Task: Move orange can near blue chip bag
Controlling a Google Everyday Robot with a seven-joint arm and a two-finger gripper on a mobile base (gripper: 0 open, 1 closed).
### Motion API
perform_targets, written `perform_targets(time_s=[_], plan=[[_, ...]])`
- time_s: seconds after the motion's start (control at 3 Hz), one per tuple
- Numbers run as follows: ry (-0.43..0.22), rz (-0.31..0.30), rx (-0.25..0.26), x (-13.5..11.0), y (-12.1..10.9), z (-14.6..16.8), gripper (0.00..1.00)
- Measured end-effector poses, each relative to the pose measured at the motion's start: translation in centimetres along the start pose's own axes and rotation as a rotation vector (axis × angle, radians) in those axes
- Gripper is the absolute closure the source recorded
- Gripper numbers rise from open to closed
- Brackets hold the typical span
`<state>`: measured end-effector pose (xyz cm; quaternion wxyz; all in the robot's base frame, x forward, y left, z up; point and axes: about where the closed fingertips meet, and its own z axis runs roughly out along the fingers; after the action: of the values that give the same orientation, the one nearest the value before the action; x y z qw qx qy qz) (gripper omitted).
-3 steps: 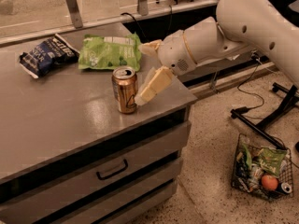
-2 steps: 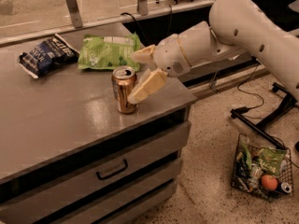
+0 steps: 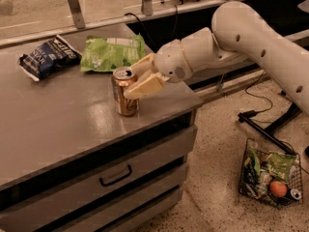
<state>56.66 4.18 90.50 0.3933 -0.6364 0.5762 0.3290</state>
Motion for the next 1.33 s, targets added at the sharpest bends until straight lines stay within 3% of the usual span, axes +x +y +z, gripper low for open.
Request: perform_targets(time_s=[0.33,0.67,1.0,1.33], plan=[[-0.049,0.009,-0.039,-0.9,0.5,0.8,0.88],[-0.076,0.019,-0.047,-2.5,-0.2,1.0,1.0],[-0.027,0.004,-0.025,-4.7,-2.5,1.3,1.0],[0.067,-0.055,-0.039,-8.0,-6.8,5.5,1.0]])
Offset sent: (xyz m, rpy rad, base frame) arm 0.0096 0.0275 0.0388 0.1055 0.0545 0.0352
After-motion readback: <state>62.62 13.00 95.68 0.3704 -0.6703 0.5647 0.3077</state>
